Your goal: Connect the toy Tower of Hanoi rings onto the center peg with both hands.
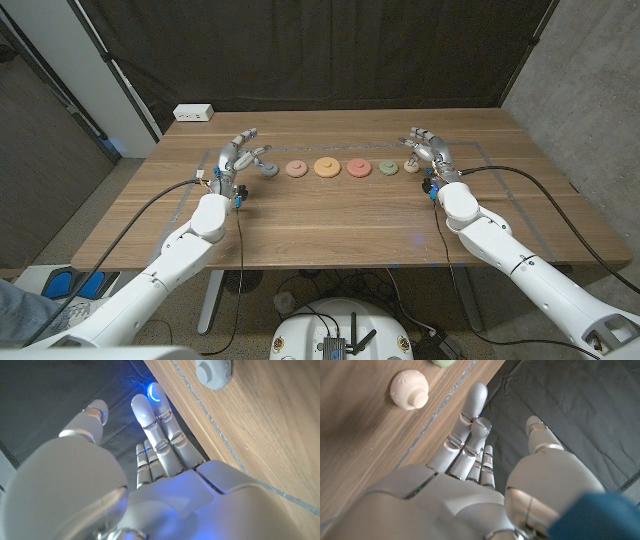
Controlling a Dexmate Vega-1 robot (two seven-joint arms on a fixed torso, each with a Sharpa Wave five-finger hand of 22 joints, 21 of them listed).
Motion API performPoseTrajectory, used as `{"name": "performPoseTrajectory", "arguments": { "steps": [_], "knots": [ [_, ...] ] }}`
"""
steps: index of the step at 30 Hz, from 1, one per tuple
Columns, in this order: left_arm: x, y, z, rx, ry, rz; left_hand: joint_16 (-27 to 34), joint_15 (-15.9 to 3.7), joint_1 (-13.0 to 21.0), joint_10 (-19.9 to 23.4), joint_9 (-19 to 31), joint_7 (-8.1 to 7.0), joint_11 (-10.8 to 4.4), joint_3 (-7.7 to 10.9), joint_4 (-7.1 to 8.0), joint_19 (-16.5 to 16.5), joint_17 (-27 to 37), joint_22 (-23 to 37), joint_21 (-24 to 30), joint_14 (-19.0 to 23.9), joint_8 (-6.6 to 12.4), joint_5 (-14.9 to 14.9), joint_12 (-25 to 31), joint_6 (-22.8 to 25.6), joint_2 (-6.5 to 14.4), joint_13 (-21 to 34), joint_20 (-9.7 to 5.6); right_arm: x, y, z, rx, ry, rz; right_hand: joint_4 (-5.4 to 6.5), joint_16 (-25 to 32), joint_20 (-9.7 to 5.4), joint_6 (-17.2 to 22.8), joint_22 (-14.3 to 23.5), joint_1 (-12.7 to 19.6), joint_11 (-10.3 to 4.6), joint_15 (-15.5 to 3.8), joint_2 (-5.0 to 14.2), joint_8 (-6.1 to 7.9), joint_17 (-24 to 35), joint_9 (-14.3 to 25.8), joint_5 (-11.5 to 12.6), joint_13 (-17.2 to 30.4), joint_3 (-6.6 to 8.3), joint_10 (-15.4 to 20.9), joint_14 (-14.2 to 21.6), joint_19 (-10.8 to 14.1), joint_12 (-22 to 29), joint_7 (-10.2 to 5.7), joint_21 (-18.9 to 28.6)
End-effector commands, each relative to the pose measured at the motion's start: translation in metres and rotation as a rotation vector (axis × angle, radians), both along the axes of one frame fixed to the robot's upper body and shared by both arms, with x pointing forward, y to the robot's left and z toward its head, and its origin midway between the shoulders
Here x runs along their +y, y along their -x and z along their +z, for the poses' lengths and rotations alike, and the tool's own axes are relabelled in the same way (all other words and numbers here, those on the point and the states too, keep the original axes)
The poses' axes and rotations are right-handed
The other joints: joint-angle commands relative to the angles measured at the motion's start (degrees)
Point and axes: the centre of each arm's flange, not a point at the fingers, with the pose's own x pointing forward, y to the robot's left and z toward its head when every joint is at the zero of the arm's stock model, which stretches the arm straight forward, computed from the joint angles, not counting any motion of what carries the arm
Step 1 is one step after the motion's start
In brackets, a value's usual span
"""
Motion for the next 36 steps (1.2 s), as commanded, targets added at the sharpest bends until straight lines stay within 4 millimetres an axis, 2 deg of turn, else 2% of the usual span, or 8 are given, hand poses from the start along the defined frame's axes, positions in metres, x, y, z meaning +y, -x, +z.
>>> {"name": "performPoseTrajectory", "arguments": {
  "steps": [1, 5, 12, 17, 22, 31, 36],
  "knots": [
    [-0.004, 0.009, 0.01, -0.031, -0.124, 0.113, 0.4, -0.01, 0.4, 0.5, 0.2, -0.19, -0.13, -0.71, 0.21, -0.4, -0.1, 0.0, 0.5, -0.1, 0.21, 0.1, 0.5, 0.7, -0.2, 0.4, -3.52, 0.002, 0.013, 0.003, -0.048, 0.076, -0.093, 0.33, -0.2, 0.14, 0.7, -0.2, 0.9, -0.2, -2.72, 0.18, 0.6, -0.5, 0.4, -0.4, 0.5, -0.05, -0.4, -0.3, -0.6, -0.1, -0.51, 0.5],
    [-0.005, 0.009, 0.012, -0.035, -0.149, 0.146, 0.5, -0.02, 0.1, 0.6, 0.2, -0.16, -0.3, -1.34, 0.41, -0.4, -0.5, -0.1, 0.6, -0.2, 0.23, 0.0, 0.5, 0.8, -0.1, 0.5, -3.58, 0.005, 0.019, 0.004, -0.069, 0.12, -0.134, 0.42, -0.2, 0.15, 1.1, -0.4, 1.2, -0.29, -2.71, 0.19, 0.88, -0.7, 0.6, -0.5, 0.8, -0.32, -0.8, -0.5, -0.9, -0.1, -0.46, 0.6],
    [-0.009, 0.011, 0.014, -0.06, -0.192, 0.223, 0.9, -0.05, 0.1, 0.8, 0.2, -0.16, -0.24, -2.1, 0.56, -0.6, -0.8, -0.2, 0.9, -0.1, 0.31, 0.0, 0.5, 1.1, 0.2, 0.8, -3.55, 0.009, 0.026, 0.006, -0.096, 0.172, -0.205, 0.63, -1.0, 0.16, -0.1, -1.0, 1.9, 0.06, -2.7, 0.17, 0.59, -2.0, 1.2, -0.9, 1.7, -1.2, -2.5, -1.5, -1.9, -0.4, -1.37, 0.7],
    [-0.012, 0.015, 0.012, -0.099, -0.225, 0.294, 1.4, -0.05, 0.0, 1.0, 0.2, -0.19, -0.43, -2.77, 0.64, -0.6, -0.8, -0.4, 1.2, 0.0, 0.34, -0.1, 0.6, 1.3, 0.4, 1.0, -3.59, 0.016, 0.031, 0.005, -0.12, 0.22, -0.268, 0.78, -1.2, 0.16, -0.1, -1.2, 2.1, -0.7, -2.7, 0.31, 0.72, -2.6, 1.4, -1.0, 2.2, -1.71, -2.8, -1.8, -2.1, -0.3, -1.49, 1.0],
    [-0.014, 0.018, 0.011, -0.112, -0.27, 0.344, 1.3, -0.07, 0.1, 1.1, 0.2, -0.3, -0.34, -3.12, 0.66, -0.7, -1.3, -0.4, 1.3, -0.3, 0.34, -0.1, 0.6, 1.4, 0.5, 1.1, -3.6, 0.023, 0.036, 0.007, -0.136, 0.283, -0.319, 0.8, -1.2, 0.15, -0.3, -1.3, 2.4, -0.61, -2.71, 0.47, 0.66, -2.7, 1.6, -1.1, 2.4, -1.88, -3.1, -1.8, -2.3, -0.3, -1.65, 1.1],
    [-0.02, 0.028, 0.009, -0.14, -0.339, 0.478, 1.9, -0.08, 0.0, 1.4, 0.2, -0.45, -0.74, -4.12, 0.79, -0.7, -1.6, -0.7, 1.8, -0.3, 0.31, -0.1, 0.6, 1.6, 0.9, 1.5, -3.81, 0.026, 0.039, 0.007, -0.167, 0.33, -0.365, 0.77, -2.2, 0.13, -0.5, -1.9, 3.1, -0.33, -2.72, 0.77, 0.66, -4.1, 1.8, -1.2, 3.0, -2.31, -3.6, -3.0, -2.8, -0.2, -1.84, 1.2],
    [-0.028, 0.035, 0.009, -0.137, -0.364, 0.562, 2.1, -0.09, -0.1, 2.1, 0.2, -0.53, -1.09, -4.58, 0.85, -0.7, -1.9, -0.8, 1.9, -0.3, 0.41, -0.1, 0.8, 2.0, 1.1, 1.6, -3.88, 0.025, 0.037, 0.005, -0.173, 0.37, -0.408, 0.73, -1.5, 0.14, -0.2, -2.2, 3.6, -0.31, -2.73, 0.95, 0.75, -3.8, 1.8, -1.2, 3.4, -2.6, -3.7, -2.4, -3.0, -0.1, -1.79, 1.4]
  ]
}}
